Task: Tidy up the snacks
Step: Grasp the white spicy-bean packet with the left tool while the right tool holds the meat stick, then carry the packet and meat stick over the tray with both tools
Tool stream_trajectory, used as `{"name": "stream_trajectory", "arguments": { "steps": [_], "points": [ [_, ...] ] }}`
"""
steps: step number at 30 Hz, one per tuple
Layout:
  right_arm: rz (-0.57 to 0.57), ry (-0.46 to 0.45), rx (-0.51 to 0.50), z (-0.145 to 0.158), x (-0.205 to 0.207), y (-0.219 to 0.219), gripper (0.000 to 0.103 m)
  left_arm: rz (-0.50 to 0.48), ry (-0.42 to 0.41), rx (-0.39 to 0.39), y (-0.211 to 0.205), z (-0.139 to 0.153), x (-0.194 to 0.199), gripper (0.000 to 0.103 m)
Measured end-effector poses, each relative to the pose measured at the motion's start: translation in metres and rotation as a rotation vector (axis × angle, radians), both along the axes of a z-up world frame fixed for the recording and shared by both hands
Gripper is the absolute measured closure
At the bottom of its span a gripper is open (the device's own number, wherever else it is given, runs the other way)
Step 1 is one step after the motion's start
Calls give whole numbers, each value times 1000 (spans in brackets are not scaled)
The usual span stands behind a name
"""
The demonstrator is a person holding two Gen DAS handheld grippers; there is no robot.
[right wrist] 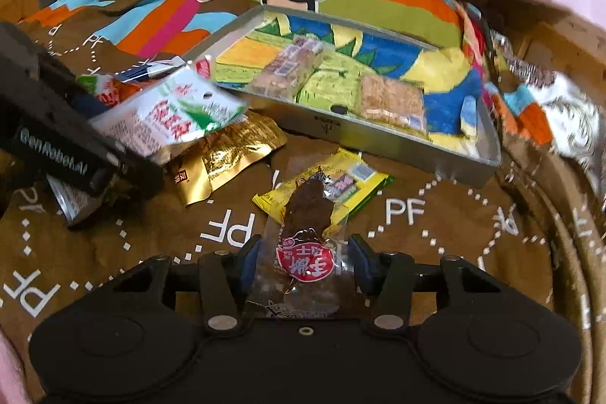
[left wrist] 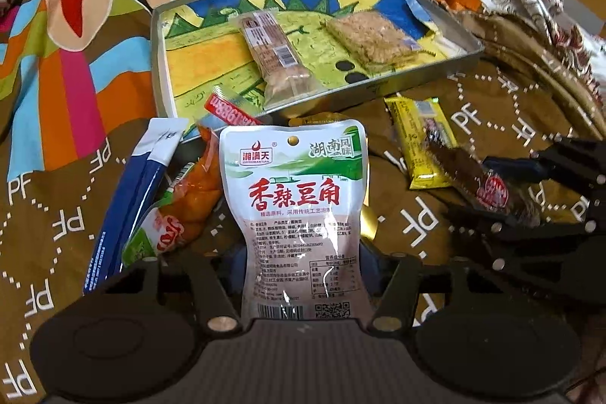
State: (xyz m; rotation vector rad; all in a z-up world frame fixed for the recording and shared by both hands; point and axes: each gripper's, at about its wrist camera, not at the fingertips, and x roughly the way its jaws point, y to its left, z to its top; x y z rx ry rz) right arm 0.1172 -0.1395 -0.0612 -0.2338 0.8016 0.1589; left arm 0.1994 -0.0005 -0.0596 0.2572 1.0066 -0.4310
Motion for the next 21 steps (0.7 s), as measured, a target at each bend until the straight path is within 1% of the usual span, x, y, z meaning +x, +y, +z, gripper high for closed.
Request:
{"name": "stream_trajectory", "arguments": {
  "steps": [4,10,17,21],
  "points": [
    [27,-83,-63,7,-10,6,52,12,-72,-41,6,13,-8,41],
    [46,-206,-117,17,-18,10,52,35,-165,-104,12,29,-16,41],
    [65,-352,-143,28,-25,15,52,109,-291,-187,17,46,-17,41],
    [95,-444,-185,31,-25,23,52,149,-353,-226,16,52,-12,41]
  ]
}}
